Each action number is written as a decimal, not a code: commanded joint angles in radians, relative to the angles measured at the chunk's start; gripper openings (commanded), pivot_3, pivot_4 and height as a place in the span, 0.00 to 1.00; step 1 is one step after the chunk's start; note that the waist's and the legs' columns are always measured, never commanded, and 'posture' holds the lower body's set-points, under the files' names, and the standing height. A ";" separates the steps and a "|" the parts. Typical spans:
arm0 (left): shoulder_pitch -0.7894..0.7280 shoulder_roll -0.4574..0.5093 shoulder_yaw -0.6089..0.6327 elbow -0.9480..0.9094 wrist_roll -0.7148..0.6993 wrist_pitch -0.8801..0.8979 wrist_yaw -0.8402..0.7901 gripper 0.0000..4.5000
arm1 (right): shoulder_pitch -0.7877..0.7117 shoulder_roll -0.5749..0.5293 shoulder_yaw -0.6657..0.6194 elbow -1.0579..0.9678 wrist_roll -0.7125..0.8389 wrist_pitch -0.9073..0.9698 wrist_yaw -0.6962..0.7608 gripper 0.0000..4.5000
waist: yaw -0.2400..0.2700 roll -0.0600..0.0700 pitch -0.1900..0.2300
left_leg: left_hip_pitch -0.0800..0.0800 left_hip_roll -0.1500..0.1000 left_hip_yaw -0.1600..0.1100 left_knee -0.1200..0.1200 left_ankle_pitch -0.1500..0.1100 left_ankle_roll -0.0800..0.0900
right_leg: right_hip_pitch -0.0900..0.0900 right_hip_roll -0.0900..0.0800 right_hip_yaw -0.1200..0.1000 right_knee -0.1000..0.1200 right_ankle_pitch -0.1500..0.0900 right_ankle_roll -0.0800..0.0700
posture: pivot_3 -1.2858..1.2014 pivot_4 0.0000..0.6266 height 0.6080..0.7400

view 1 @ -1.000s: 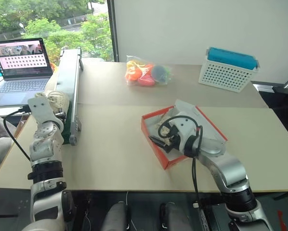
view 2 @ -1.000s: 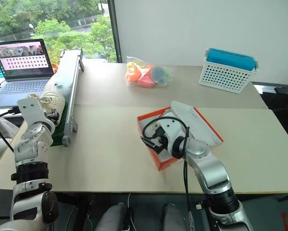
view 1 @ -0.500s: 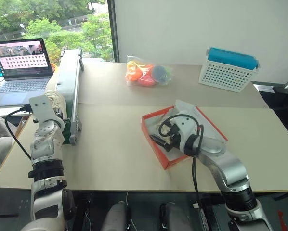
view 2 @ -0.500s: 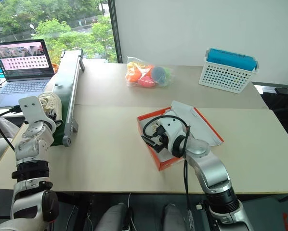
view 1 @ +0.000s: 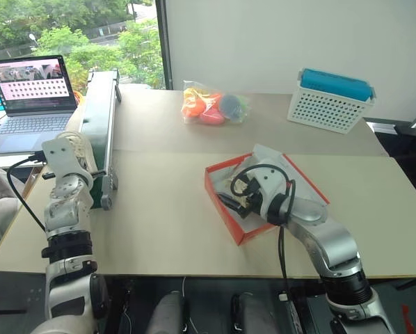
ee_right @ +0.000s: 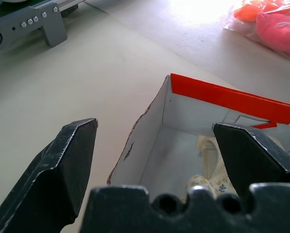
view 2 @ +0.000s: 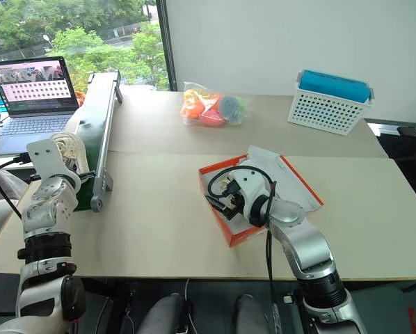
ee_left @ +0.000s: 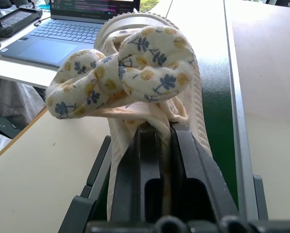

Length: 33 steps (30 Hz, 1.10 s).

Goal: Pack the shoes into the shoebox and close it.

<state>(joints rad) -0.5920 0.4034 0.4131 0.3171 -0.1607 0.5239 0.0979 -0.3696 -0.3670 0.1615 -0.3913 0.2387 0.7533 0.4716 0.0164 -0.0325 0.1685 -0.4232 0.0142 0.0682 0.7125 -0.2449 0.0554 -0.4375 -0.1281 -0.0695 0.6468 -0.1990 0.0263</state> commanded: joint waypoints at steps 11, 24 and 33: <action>0.008 -0.012 -0.012 0.001 -0.001 0.010 0.001 0.01 | -0.019 -0.006 -0.027 -0.032 0.000 -0.005 -0.009 1.00 | 0.001 0.000 0.000 | 0.000 0.000 0.000 0.000 0.000 0.000 | 0.000 0.000 0.000 0.000 0.000 0.000 | 0.52 0.24 0.69; 0.016 -0.017 -0.007 -0.008 -0.011 0.002 -0.012 0.01 | -0.014 -0.010 -0.025 -0.037 -0.001 0.002 -0.009 1.00 | 0.003 0.000 0.000 | 0.000 0.000 0.000 -0.001 0.000 0.000 | 0.000 -0.001 0.000 -0.001 0.000 0.000 | 0.52 0.24 0.69; -0.004 -0.096 0.034 -0.137 -0.125 -0.186 -0.100 0.01 | -0.015 -0.001 -0.034 -0.027 0.001 0.006 -0.022 1.00 | 0.012 -0.002 0.001 | -0.004 0.000 -0.001 0.000 0.000 0.000 | -0.002 -0.001 -0.002 -0.003 0.000 0.000 | 0.52 0.24 0.69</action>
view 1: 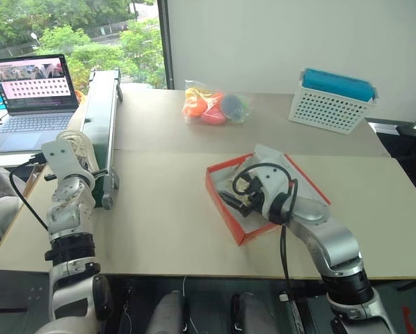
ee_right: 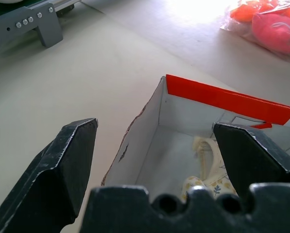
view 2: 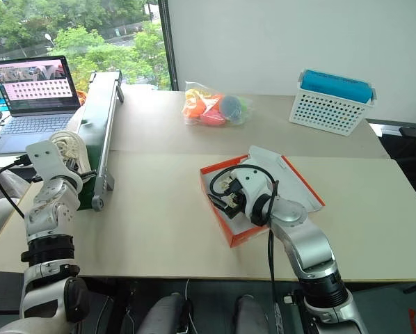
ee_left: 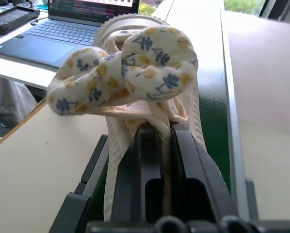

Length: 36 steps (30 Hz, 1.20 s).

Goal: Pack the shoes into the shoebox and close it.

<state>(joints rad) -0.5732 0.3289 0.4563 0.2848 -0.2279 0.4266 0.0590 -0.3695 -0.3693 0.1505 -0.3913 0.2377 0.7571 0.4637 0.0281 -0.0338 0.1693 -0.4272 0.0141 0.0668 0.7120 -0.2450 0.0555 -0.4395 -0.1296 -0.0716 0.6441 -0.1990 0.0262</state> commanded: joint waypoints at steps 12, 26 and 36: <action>-0.021 -0.170 -0.198 -0.297 -0.172 0.028 -0.171 0.01 | -0.413 0.209 -0.288 0.294 0.113 0.181 -0.241 1.00 | -0.023 -0.002 0.002 | -0.007 0.000 0.000 0.001 0.001 0.000 | -0.005 0.002 -0.001 0.000 0.001 -0.001 | 0.52 0.24 0.69; 0.037 -0.266 -0.399 -0.468 -0.232 0.146 -0.282 0.01 | -0.705 0.287 -0.492 0.661 0.281 0.367 -0.283 1.00 | -0.038 -0.002 0.002 | -0.017 -0.001 0.003 0.001 0.001 0.002 | -0.017 0.002 0.002 0.003 0.002 0.000 | 0.52 0.24 0.69; 0.045 -0.278 -0.403 -0.483 -0.232 0.164 -0.282 0.01 | -0.728 0.326 -0.585 0.681 0.373 0.364 -0.328 1.00 | -0.043 -0.001 0.002 | -0.017 0.000 0.003 0.001 0.001 0.002 | -0.017 0.003 0.002 0.003 0.002 0.000 | 0.52 0.24 0.69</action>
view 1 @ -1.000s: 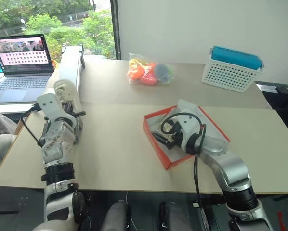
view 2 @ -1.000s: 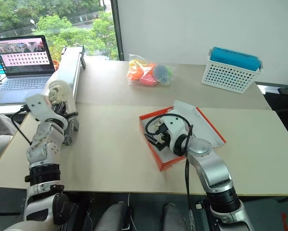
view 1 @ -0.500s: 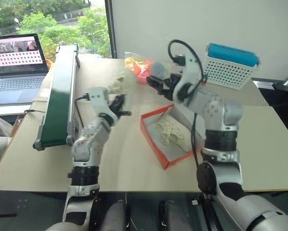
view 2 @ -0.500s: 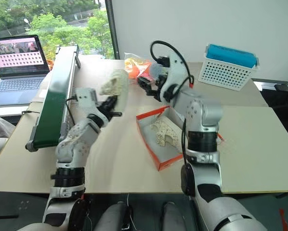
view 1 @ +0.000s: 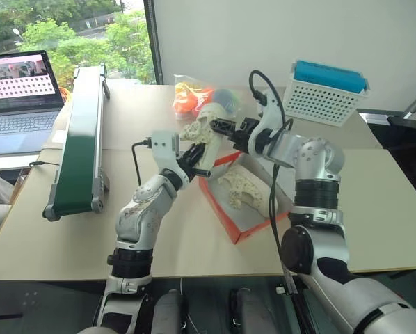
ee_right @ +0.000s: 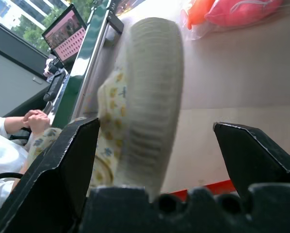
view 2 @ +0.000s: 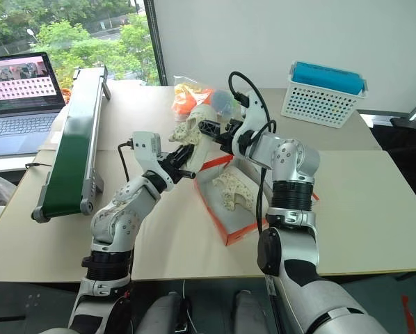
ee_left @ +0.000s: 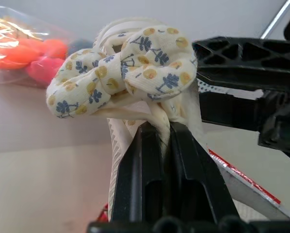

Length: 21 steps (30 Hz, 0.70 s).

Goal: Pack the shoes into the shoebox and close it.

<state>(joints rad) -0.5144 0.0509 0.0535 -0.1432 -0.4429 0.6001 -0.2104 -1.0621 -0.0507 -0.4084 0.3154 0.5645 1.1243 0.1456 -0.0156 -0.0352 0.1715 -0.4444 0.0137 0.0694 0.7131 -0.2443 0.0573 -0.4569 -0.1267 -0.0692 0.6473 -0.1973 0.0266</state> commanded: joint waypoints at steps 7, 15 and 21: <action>-0.019 0.005 0.000 -0.046 -0.010 -0.008 -0.013 0.00 | -0.022 0.018 -0.029 -0.058 0.081 -0.016 -0.038 0.52 | 0.001 0.000 0.000 | 0.000 0.000 0.000 0.000 0.000 0.000 | 0.000 0.000 0.000 0.000 0.000 0.000 | 0.52 0.24 0.69; -0.018 0.016 -0.014 -0.048 0.006 0.005 -0.014 0.00 | -0.007 0.033 -0.041 -0.073 0.098 -0.006 -0.078 0.16 | 0.001 0.000 0.000 | 0.000 0.000 0.000 0.000 0.000 0.000 | 0.000 0.000 0.000 0.000 0.000 0.000 | 0.52 0.24 0.69; 0.002 0.038 -0.046 -0.053 0.040 -0.035 -0.037 0.09 | 0.004 0.051 -0.054 -0.095 0.118 -0.017 -0.098 0.16 | 0.001 0.000 0.000 | 0.000 0.000 0.000 0.000 0.000 0.000 | 0.000 0.000 0.000 0.000 0.000 0.000 | 0.52 0.24 0.69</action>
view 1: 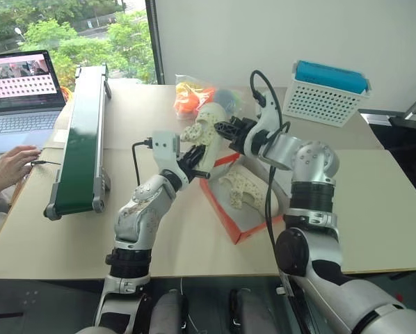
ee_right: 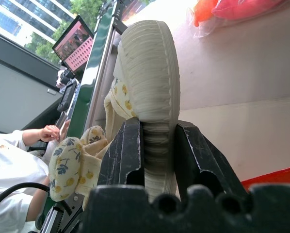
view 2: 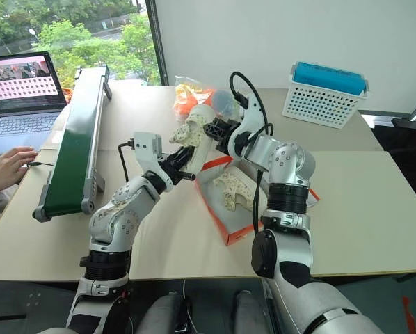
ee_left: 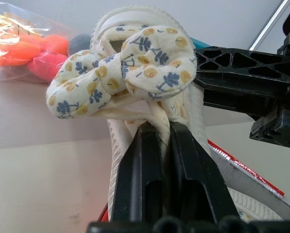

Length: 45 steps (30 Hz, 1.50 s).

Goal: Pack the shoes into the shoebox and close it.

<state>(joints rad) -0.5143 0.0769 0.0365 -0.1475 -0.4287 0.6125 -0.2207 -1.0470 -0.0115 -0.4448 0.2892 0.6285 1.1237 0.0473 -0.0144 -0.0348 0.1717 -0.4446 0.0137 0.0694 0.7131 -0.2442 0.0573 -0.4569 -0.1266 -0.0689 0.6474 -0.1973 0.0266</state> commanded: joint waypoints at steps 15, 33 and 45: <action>0.111 0.196 0.001 -0.135 0.028 -0.041 -0.152 0.47 | -0.070 -0.180 -0.052 -0.063 0.026 -0.104 -0.038 0.16 | 0.003 0.003 0.002 | -0.001 0.000 0.000 0.000 0.000 0.000 | 0.000 0.000 0.000 0.000 0.000 0.000 | 0.52 0.24 0.69; 0.229 0.351 -0.061 -0.152 0.058 -0.098 -0.350 0.47 | -0.038 -0.549 0.417 -0.229 0.061 0.386 0.367 0.16 | 0.006 0.007 0.003 | 0.001 0.001 0.001 -0.001 -0.001 0.001 | 0.000 0.000 0.002 -0.002 0.000 0.000 | 0.52 0.24 0.69; 0.244 0.341 -0.062 -0.192 0.070 -0.071 -0.328 0.47 | 0.204 -0.613 0.758 -0.290 -0.162 0.129 0.444 0.16 | 0.004 0.006 0.003 | 0.002 0.001 0.001 0.000 -0.001 0.001 | 0.001 0.000 0.001 -0.002 0.000 0.000 | 0.52 0.24 0.69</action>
<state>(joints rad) -0.2705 0.4186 -0.0259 -0.2901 -0.3565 0.5433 -0.5567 -0.8810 -0.6075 0.2510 -0.0124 0.5368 1.3280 0.4803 -0.0105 -0.0285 0.1745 -0.4425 0.0145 0.0701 0.7131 -0.2449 0.0583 -0.4558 -0.1265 -0.0676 0.6456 -0.1977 0.0264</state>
